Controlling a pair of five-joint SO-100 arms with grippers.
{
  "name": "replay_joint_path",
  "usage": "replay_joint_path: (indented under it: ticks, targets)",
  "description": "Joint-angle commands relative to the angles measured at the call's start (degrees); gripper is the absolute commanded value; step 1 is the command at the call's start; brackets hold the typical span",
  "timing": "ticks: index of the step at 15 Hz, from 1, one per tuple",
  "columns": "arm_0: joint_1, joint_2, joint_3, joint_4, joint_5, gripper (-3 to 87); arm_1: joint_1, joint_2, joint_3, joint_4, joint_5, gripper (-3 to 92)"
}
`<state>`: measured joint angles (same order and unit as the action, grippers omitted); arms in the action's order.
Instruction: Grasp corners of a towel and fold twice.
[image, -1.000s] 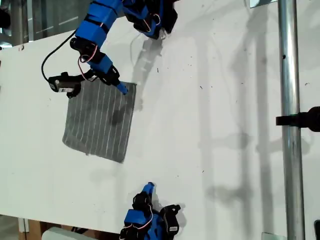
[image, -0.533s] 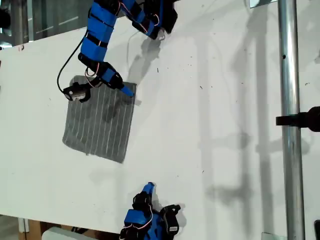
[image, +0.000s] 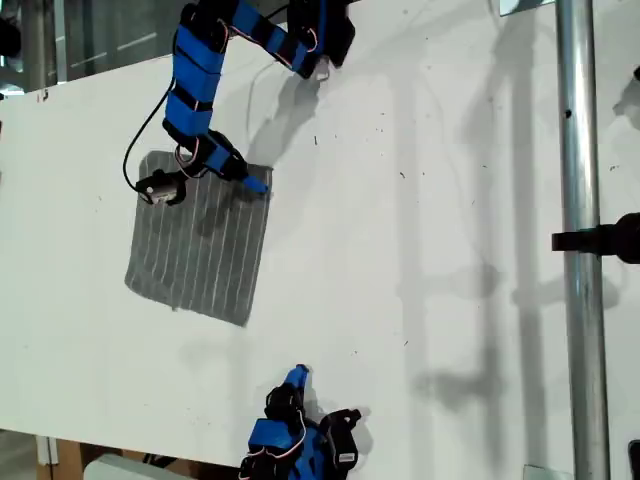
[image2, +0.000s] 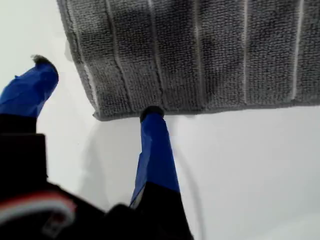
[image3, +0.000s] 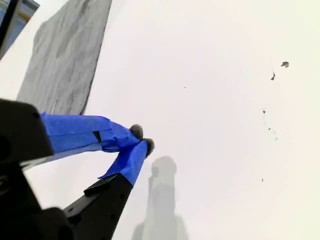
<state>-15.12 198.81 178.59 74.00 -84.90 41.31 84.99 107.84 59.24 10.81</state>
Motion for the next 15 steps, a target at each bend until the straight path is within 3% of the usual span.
replay_joint_path:
  ticks: [1,3,4,5,6,12,15]
  targets:
    - [0.0,0.4,0.1,0.0,-0.8,-2.5,0.5,-2.2,-1.8,-2.6,-1.0,34.4]
    - [0.1,0.4,0.1,0.0,-0.9,-2.5,0.4,-5.9,-4.0,-2.4,-1.0,32.9]
    - [0.1,0.4,0.1,0.0,-1.0,-2.5,0.4,-6.7,-5.2,-1.6,-1.1,24.3]
    - [0.0,0.4,0.1,0.0,-1.1,-2.5,-0.3,-8.3,-6.6,-0.6,-0.8,6.7]
    - [0.1,0.4,0.1,0.0,-1.5,-2.5,-0.9,-8.6,-7.1,-0.1,0.1,-0.2]
    - [1.0,0.2,-5.0,-1.0,-1.8,-2.6,-2.1,-9.0,-6.8,-1.0,0.3,-0.2]
    - [0.3,-12.5,-17.7,-1.1,1.9,-2.7,-2.2,-9.0,-6.8,-1.4,0.4,-0.2]
